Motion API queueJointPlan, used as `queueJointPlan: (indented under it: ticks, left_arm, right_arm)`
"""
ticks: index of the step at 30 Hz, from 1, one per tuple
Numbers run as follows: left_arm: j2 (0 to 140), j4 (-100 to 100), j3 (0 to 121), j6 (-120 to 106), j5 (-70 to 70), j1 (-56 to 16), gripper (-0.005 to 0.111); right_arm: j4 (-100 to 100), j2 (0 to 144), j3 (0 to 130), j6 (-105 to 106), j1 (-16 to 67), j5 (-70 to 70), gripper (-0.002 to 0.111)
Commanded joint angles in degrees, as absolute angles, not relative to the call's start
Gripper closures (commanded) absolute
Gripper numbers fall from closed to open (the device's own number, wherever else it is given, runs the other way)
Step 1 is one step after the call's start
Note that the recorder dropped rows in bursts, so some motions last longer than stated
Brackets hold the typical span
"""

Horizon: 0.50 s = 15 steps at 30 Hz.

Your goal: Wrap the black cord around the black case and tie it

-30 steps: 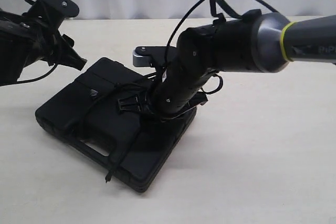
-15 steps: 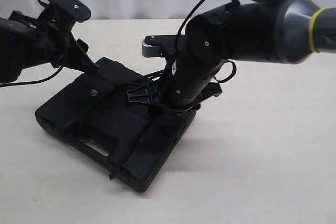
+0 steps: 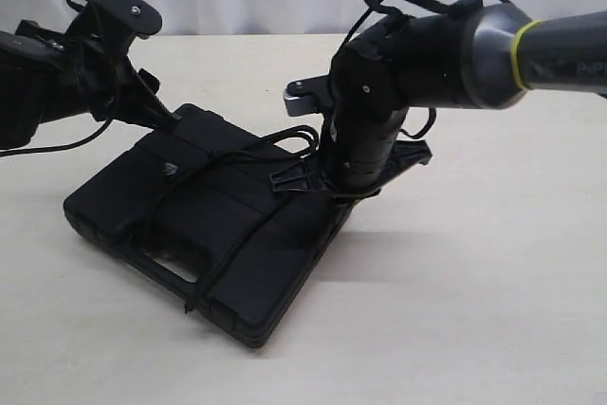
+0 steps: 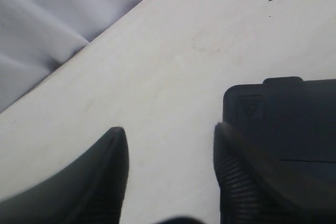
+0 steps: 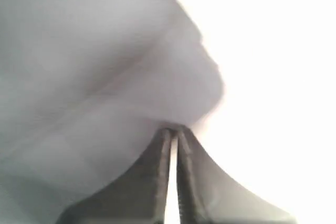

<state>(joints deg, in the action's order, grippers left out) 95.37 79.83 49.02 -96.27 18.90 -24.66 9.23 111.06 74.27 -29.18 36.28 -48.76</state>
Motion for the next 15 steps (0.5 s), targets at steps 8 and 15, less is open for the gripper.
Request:
queueJointPlan:
  ticks: [8, 15]
  left_arm:
    - [93.8, 76.7, 49.1, -98.2, -5.6, -24.7, 0.099]
    - [94.0, 72.9, 48.2, -90.9, -22.5, -21.5, 0.104]
  right_arm:
    - [12.4, 106.4, 80.7, -22.8, 34.2, -53.2, 0.104]
    - [12.4, 98.7, 79.4, -15.6, 29.1, -56.1, 0.104]
